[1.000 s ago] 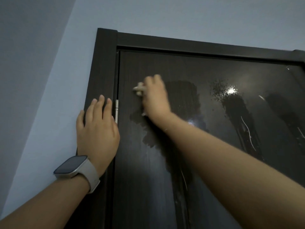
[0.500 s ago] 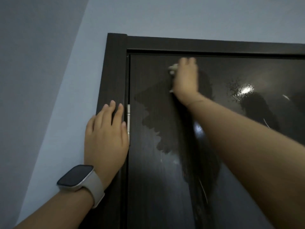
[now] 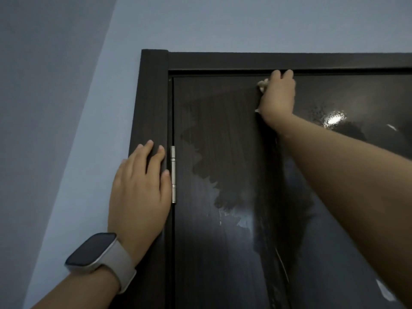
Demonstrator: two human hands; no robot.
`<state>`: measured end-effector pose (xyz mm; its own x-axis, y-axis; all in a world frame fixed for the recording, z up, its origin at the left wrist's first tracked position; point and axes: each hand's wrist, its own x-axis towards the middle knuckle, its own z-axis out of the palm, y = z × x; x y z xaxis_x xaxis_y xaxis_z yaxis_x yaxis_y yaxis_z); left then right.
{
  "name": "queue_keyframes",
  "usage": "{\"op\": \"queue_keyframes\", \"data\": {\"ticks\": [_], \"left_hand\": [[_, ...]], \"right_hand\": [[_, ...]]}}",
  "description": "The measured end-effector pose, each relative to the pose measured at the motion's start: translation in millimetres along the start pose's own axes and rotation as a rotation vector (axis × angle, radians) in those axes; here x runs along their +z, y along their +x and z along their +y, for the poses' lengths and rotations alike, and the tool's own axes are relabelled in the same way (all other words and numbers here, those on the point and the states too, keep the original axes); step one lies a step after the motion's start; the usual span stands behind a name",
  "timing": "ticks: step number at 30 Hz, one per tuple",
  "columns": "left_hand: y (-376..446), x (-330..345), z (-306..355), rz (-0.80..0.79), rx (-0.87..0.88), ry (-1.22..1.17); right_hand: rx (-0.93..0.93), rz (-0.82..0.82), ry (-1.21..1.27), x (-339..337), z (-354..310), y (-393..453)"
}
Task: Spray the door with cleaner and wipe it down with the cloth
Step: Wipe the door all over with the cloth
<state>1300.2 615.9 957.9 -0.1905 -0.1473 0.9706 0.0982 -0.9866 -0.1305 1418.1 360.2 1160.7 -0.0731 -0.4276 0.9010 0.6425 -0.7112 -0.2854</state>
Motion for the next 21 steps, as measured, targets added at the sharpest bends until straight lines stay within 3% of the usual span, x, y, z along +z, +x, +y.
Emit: {"op": "queue_keyframes", "data": {"ticks": [2, 7, 10, 17, 21], "left_hand": [[0, -1, -1, -0.001, -0.004, 0.006], [0, -1, -1, -0.013, -0.008, 0.016], [-1, -2, -3, -0.02, -0.009, 0.022], [0, 2, -3, 0.014, -0.006, -0.048], [-1, 3, -4, 0.018, 0.0, -0.043]], "right_hand": [[-0.019, -0.018, 0.014, 12, -34, -4], [-0.327, -0.114, 0.194, 34, -136, -35], [-0.422, -0.122, 0.235, 39, -138, -35], [0.013, 0.011, 0.052, 3, -13, 19], [0.086, 0.015, 0.07, 4, -15, 21]]}}
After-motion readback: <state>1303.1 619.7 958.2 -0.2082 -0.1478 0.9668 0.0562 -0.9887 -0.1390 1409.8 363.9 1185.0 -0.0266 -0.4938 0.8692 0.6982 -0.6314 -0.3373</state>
